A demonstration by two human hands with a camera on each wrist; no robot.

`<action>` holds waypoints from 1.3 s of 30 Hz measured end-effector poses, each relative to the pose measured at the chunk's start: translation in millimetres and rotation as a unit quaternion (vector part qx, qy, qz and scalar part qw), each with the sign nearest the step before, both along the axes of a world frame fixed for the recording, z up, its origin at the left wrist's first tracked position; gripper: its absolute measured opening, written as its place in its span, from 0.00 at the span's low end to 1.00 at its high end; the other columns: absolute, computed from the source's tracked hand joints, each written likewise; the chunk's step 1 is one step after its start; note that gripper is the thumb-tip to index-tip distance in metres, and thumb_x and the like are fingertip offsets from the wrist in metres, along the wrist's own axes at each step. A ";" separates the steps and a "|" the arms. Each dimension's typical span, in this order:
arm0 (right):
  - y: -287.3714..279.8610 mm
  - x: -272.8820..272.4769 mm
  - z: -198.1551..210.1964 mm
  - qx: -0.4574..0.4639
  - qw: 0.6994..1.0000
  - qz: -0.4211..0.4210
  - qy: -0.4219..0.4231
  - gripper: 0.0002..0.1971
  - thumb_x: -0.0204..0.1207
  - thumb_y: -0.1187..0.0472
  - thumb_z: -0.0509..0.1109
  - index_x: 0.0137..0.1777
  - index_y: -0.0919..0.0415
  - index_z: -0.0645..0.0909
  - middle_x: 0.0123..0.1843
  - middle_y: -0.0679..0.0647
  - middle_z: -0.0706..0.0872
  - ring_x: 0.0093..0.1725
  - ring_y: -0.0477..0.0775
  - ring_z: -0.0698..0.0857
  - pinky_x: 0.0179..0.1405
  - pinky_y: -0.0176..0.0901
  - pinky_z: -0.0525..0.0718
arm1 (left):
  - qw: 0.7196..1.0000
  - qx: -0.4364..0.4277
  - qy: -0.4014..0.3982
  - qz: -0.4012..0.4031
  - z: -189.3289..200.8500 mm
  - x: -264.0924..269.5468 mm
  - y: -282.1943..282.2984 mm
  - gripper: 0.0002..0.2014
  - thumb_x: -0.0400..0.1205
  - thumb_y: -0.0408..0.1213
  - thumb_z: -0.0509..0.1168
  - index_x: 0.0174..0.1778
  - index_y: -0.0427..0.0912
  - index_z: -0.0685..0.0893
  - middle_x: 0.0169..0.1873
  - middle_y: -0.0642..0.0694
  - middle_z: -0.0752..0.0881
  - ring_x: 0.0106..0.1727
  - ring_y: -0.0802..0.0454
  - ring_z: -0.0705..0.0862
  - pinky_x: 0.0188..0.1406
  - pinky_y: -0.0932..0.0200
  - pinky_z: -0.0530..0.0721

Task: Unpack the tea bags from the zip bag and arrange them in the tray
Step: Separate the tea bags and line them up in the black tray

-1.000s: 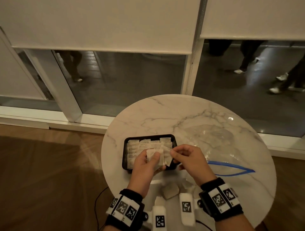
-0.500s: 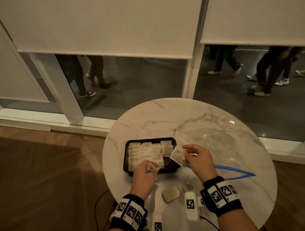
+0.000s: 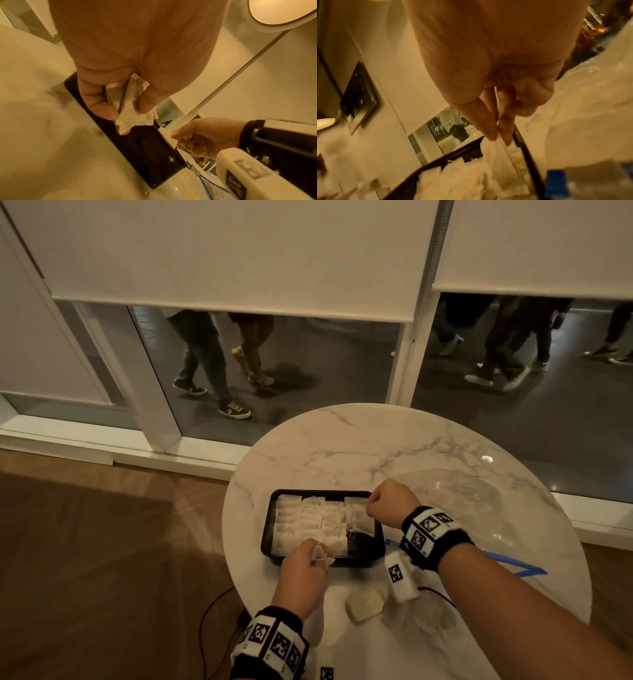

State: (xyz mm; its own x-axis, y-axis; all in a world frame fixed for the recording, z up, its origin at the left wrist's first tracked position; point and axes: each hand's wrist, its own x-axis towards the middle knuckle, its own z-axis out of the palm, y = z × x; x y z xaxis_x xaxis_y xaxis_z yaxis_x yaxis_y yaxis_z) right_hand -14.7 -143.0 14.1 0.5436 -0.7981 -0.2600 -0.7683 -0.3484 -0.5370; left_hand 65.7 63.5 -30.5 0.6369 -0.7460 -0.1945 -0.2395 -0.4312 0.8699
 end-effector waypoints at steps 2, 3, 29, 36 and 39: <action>-3.4 5.6 -0.8 -0.016 0.997 0.054 0.056 0.07 0.75 0.62 0.72 0.46 0.58 0.93 0.45 0.54 0.93 0.48 0.53 0.90 0.50 0.45 0.90 | 1.000 -0.002 0.013 0.006 0.2 0.4 1.0 0.11 0.86 0.29 0.60 0.51 0.47 0.87 0.48 0.51 0.87 0.51 0.57 0.85 0.49 0.64 0.85; -4.5 8.5 -1.2 -0.016 0.993 0.081 0.080 0.07 0.76 0.62 0.74 0.48 0.57 0.93 0.48 0.53 0.93 0.51 0.53 0.90 0.53 0.44 0.89 | 1.000 -0.003 0.017 0.008 0.4 0.7 1.4 0.12 0.86 0.29 0.60 0.51 0.47 0.87 0.48 0.50 0.87 0.50 0.57 0.85 0.48 0.64 0.85; 3.7 25.1 -1.6 -0.186 0.947 0.148 0.215 0.05 0.78 0.67 0.66 0.45 0.57 0.74 0.44 0.56 0.78 0.41 0.58 0.81 0.43 0.47 0.86 | 0.999 -0.018 0.027 0.001 6.2 1.5 4.5 0.12 0.85 0.28 0.61 0.46 0.47 0.87 0.44 0.49 0.88 0.48 0.55 0.86 0.45 0.65 0.84; 8.3 18.0 3.0 -0.185 0.966 0.106 0.146 0.08 0.77 0.63 0.67 0.37 0.59 0.75 0.41 0.57 0.82 0.37 0.57 0.81 0.36 0.43 0.83 | 0.998 -0.046 0.036 -0.007 22.8 -0.4 2.6 0.11 0.84 0.24 0.60 0.47 0.41 0.87 0.45 0.44 0.88 0.45 0.54 0.85 0.28 0.75 0.79; 22.0 6.9 7.0 -0.145 0.988 0.043 0.032 0.14 0.79 0.55 0.68 0.34 0.60 0.83 0.33 0.53 0.85 0.33 0.53 0.85 0.33 0.41 0.84 | 0.994 -0.079 0.076 0.004 28.4 -2.3 -0.6 0.11 0.83 0.26 0.62 0.46 0.45 0.88 0.45 0.49 0.89 0.49 0.54 0.86 0.42 0.66 0.85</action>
State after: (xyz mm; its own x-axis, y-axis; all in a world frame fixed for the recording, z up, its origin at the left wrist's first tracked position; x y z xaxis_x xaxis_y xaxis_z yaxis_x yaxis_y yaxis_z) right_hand -7.8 -121.0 21.0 0.6025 -0.7956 -0.0636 -0.7585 -0.5460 -0.3558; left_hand 63.4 62.9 -2.1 0.6149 -0.7703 -0.1692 -0.0969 -0.2867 0.9531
